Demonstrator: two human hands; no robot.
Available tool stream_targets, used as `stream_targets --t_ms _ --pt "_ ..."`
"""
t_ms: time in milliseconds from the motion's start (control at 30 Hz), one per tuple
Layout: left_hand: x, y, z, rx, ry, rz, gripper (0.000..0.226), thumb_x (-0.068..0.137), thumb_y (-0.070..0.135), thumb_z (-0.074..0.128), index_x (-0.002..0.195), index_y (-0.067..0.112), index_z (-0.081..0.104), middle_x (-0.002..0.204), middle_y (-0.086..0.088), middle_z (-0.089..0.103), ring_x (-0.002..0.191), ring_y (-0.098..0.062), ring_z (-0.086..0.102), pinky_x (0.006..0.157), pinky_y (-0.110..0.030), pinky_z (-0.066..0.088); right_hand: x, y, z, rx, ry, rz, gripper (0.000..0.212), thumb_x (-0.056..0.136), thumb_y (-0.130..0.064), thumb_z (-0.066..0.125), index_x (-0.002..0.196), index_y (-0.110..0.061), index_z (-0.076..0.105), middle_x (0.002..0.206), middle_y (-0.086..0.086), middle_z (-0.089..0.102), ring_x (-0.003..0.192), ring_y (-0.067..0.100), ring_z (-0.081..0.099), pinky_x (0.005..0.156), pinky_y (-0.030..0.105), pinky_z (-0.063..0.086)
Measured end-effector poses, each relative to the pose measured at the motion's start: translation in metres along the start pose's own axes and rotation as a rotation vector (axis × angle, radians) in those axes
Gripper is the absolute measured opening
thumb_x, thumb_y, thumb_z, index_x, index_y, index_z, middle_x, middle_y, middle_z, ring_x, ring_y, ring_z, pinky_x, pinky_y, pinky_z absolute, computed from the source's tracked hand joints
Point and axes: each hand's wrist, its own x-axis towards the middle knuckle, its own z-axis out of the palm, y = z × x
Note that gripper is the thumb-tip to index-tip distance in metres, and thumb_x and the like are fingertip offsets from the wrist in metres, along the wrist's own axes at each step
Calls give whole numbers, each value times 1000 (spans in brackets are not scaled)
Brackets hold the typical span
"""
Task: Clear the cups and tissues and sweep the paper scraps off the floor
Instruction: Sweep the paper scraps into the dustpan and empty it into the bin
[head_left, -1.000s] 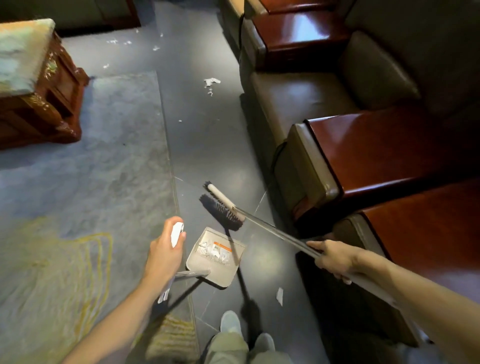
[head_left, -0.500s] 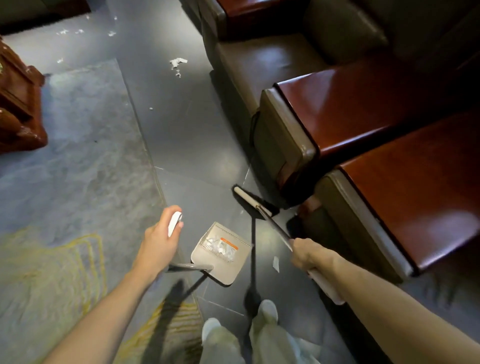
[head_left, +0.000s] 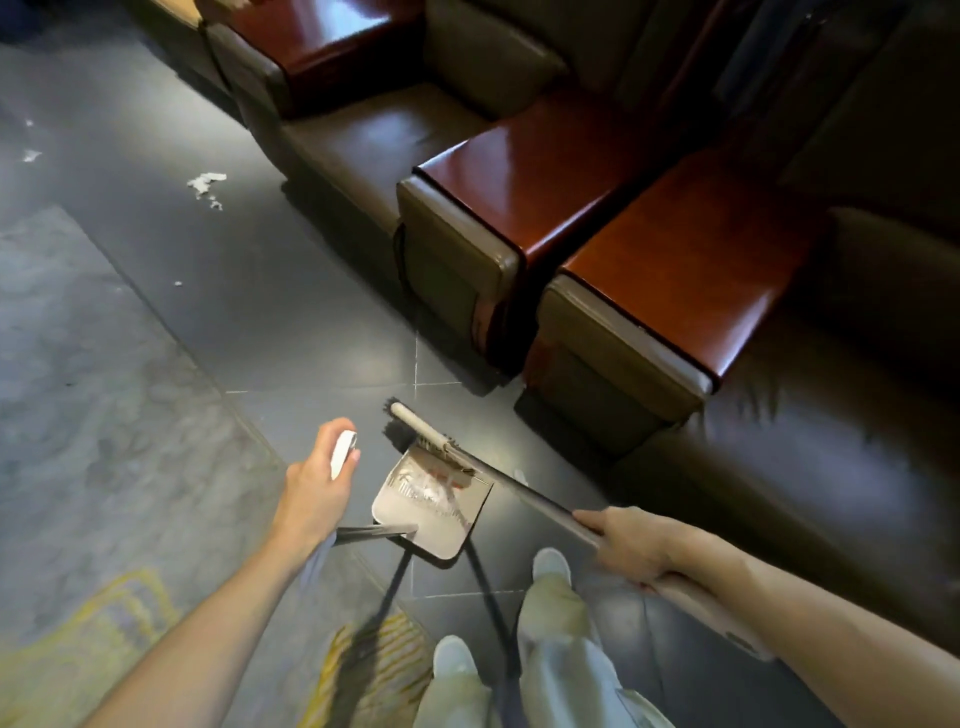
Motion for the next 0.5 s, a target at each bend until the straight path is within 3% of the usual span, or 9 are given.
stream_targets --t_ms 100,233,333,500 --pt "-5 0 -2 31 -135 112 21 96 23 50 115 31 45 90 -10 62 78 -33 53 70 -32 36 -8 9 22 13 71 98 66 91 -21 51 150 -27 22 120 2 57 93 13 61 78 24 51" --pt "-11 0 3 98 -272 164 23 97 31 46 105 48 34 90 -1 61 81 -27 52 74 -34 39 -9 19 51 70 112 237 52 88 -19 51 139 -20 42 109 1 59 84 13 57 68 22 44" --pt "-17 -2 12 126 -265 181 22 97 30 45 106 46 33 91 -5 62 86 -35 57 74 -37 43 -7 20 76 132 106 286 38 86 -18 51 124 -18 51 93 -4 56 80 12 59 64 22 46" --pt "-23 4 24 127 -189 232 20 97 29 44 117 32 41 103 -11 65 92 -38 59 73 -38 43 -5 -23 90 221 -37 177 33 87 -14 49 119 -15 52 92 -1 57 80 14 58 75 28 52"
